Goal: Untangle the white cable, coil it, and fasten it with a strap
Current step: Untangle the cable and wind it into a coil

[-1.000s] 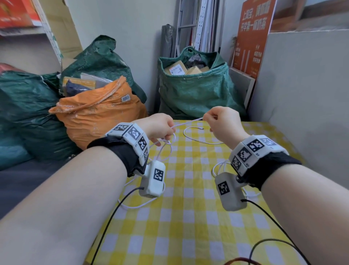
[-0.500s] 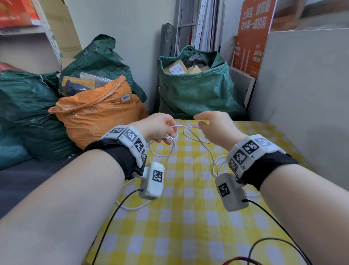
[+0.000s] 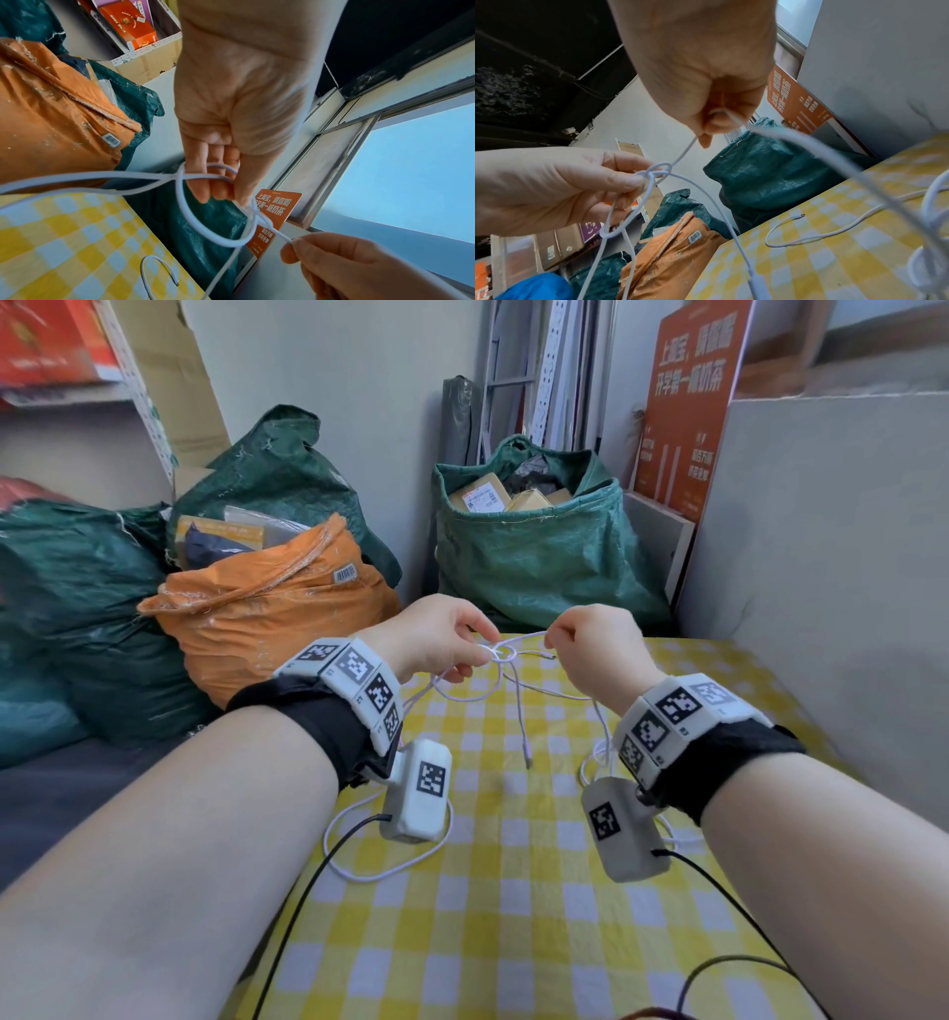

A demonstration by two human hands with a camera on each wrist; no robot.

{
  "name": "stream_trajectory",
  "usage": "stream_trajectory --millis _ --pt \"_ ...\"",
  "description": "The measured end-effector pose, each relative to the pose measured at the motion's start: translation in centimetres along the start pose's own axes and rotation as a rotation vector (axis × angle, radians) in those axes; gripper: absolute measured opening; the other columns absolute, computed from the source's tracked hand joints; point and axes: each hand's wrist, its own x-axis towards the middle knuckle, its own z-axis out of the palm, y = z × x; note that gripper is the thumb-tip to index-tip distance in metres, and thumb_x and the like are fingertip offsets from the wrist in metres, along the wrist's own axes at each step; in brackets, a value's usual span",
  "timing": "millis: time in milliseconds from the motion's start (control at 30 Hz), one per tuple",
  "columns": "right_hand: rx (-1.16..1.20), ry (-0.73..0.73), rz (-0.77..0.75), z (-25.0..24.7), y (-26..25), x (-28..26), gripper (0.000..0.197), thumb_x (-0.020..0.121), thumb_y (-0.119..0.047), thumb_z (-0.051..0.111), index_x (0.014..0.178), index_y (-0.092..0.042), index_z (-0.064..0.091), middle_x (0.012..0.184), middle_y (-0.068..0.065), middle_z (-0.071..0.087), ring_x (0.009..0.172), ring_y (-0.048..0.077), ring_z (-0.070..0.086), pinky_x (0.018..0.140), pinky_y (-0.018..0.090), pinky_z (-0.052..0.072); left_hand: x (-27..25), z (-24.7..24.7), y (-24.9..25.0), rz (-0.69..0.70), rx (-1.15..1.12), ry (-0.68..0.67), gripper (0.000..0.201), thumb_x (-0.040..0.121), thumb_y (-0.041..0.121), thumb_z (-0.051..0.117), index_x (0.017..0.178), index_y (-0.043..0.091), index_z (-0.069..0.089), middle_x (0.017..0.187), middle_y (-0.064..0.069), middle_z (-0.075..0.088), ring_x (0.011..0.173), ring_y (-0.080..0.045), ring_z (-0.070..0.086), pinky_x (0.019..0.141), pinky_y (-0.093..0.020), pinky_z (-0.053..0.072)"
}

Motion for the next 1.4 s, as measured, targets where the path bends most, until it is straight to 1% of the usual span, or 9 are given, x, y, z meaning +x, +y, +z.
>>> stream_trajectory --millis 133,333,567,767,867,933,1133,1267,1400 --pt "0.005 0.025 0.052 -0.2 0.2 0.0 0.03 0.089 -0.012 0.038 0.083 -0.012 0.067 0.092 0.008 0.067 0.08 0.03 0.061 0.071 0.036 0.054 0.1 -0.5 -0.4 0.033 0.069 0.101 0.011 0.086 0.008 0.065 0.096 0.008 0.07 0.078 -0.004 0.062 0.065 -0.014 0.057 0.053 -0.018 0.051" --pt "0.148 -0.107 -0.036 -0.3 -1.3 -0.3 0.023 0.096 -0.021 0.044 0.106 -0.023 0.065 0.094 -0.001 0.064 0.069 0.013 0.055 0.06 0.025 0.045 -0.5 0.3 0.4 0.013 0.006 -0.037 0.012 0.094 0.01 0.055 0.092 0.015 0.066 0.07 -0.003 0.047 0.066 -0.015 0.046 0.058 -0.026 0.053" --pt "0.306 -0.243 -0.06 -1.2 -1.4 -0.6 0.019 0.092 -0.022 0.053 0.087 -0.026 0.07 0.068 -0.008 0.058 0.037 -0.005 0.043 0.037 0.008 0.03 -0.8 0.2 1.2 -0.066 -0.268 -0.026 0.017 0.091 0.006 0.05 0.086 0.011 0.066 0.062 -0.002 0.036 0.06 -0.013 0.038 0.064 -0.035 0.055" --pt "0.475 -0.383 0.008 -1.6 -1.8 -1.7 0.024 0.091 -0.047 0.051 0.079 -0.033 0.065 0.066 -0.003 0.041 0.037 0.001 0.033 0.046 0.016 0.027 -0.8 -0.5 0.8 -0.065 -0.541 -0.009 0.016 0.091 0.01 0.051 0.078 0.007 0.06 0.062 0.0 0.037 0.063 -0.013 0.036 0.075 -0.045 0.056" --pt "0.386 -0.393 -0.003 -1.7 -1.8 -1.8 0.025 0.088 -0.043 0.06 0.074 -0.023 0.067 0.045 -0.013 0.037 0.033 0.002 0.032 0.039 0.014 0.025 -0.6 -0.7 0.6 -0.044 -0.696 0.019 0.023 0.096 0.016 0.05 0.073 0.015 0.049 0.062 0.002 0.03 0.059 -0.012 0.034 0.069 -0.043 0.057" --pt "0.359 -0.382 -0.004 -1.7 -1.7 -1.8 0.023 0.087 -0.035 0.063 0.069 -0.021 0.065 0.038 -0.014 0.036 0.031 0.003 0.031 0.037 0.013 0.024 -0.3 -0.9 0.6 -0.052 -0.801 0.126 0.023 0.099 0.018 0.048 0.076 0.016 0.047 0.062 0.001 0.027 0.056 -0.011 0.03 0.061 -0.04 0.058" --pt "0.367 -0.362 -0.004 -2.0 -1.4 -1.9 0.025 0.089 -0.035 0.058 0.071 -0.023 0.07 0.073 0.008 0.04 0.038 0.006 0.027 0.035 0.014 0.024 0.3 -1.2 0.4 -0.21 -1.043 0.428 0.017 0.103 0.021 0.036 0.096 0.013 0.049 0.06 -0.001 0.031 0.054 -0.013 0.033 0.046 -0.032 0.054" --pt "0.425 -0.437 -0.017 -2.2 -1.5 -2.2 0.033 0.079 -0.048 0.069 0.081 -0.015 0.071 0.052 -0.009 0.036 0.038 0.005 0.028 0.041 0.016 0.024 0.6 -1.3 -0.1 -0.249 -1.209 0.493 0.032 0.103 0.022 0.032 0.131 0.008 0.042 0.06 -0.003 0.035 0.056 -0.015 0.038 0.053 -0.041 0.053" --pt "0.294 -0.448 -0.079 -2.0 -1.4 -2.1 0.025 0.07 -0.032 0.082 0.084 -0.016 0.069 0.053 -0.011 0.035 0.043 0.005 0.032 0.048 0.021 0.026 0.5 -1.3 0.1 -0.258 -1.176 0.488 0.037 0.103 0.023 0.032 0.136 0.009 0.041 0.061 -0.005 0.041 0.06 -0.018 0.046 0.052 -0.04 0.055"
